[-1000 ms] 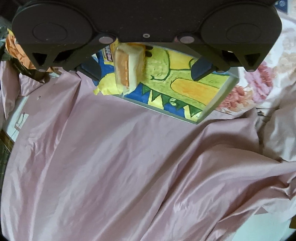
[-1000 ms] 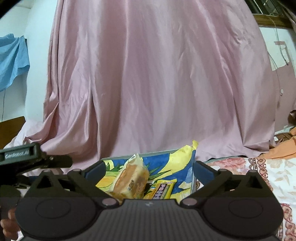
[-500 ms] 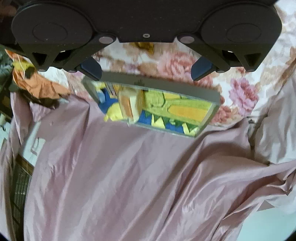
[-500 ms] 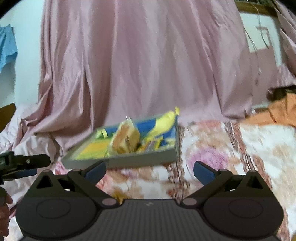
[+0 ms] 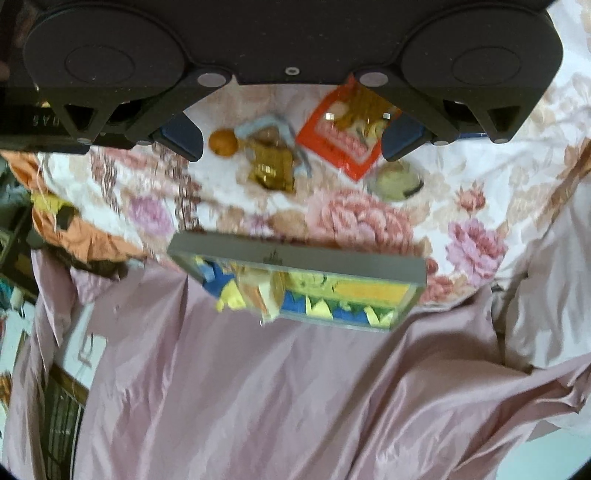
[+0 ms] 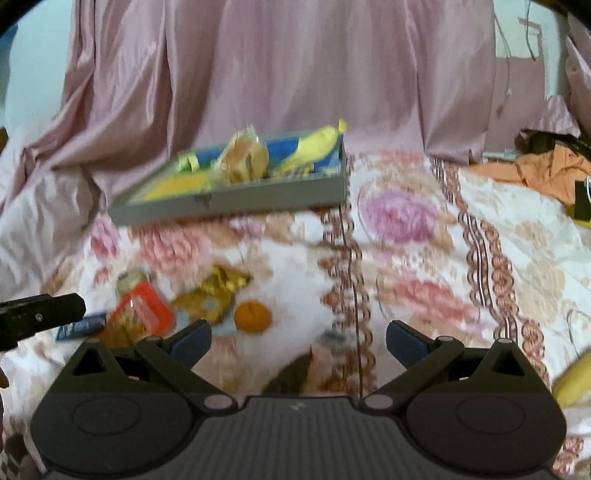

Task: Organize snacks
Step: 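Open both tools and withdraw them from the tray, then grasp the round wrapped cake with the left tool while the right tool grasps the dark dried snack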

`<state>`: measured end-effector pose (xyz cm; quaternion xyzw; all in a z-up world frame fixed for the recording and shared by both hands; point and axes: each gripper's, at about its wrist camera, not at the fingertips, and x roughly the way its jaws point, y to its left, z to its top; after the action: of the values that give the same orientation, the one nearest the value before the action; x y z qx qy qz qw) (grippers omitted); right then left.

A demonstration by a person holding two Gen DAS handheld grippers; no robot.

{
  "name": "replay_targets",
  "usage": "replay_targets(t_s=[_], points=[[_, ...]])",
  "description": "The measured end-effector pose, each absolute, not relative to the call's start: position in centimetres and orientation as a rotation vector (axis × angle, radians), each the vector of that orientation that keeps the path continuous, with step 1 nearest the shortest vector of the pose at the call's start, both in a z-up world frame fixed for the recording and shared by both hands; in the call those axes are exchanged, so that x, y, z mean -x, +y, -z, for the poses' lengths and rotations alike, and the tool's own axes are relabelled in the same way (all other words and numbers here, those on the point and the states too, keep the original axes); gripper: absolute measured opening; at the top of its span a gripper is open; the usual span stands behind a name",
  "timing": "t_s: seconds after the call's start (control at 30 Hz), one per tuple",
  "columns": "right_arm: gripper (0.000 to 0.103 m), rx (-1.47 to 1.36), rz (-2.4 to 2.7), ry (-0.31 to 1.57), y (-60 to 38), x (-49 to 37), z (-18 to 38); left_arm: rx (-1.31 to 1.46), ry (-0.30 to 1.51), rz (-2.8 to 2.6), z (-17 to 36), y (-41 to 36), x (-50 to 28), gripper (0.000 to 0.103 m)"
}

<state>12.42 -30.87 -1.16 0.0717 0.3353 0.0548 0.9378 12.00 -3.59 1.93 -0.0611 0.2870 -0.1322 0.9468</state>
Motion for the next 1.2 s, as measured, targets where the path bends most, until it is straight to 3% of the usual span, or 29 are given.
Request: replay_targets(t_s=[0.47, 0.97, 1.2], points=[[0.103, -0.035, -0.122, 0.880, -28.8, -13.9, 3.5, -0.042, 0.686, 0.340, 1.8, -5.0, -11.3, 0.102], [0.102, -0.207, -0.274, 0.975, -31.0, -17.1, 4.0, -0.304, 0.707, 0.468, 3.3, -8.9, -13.3, 0.102], [0.092, -0.306, -0.318, 1.043, -31.9, -19.0, 5.5, -0.400, 0.725, 0.572, 4.1, -11.7, -15.7, 0.102]])
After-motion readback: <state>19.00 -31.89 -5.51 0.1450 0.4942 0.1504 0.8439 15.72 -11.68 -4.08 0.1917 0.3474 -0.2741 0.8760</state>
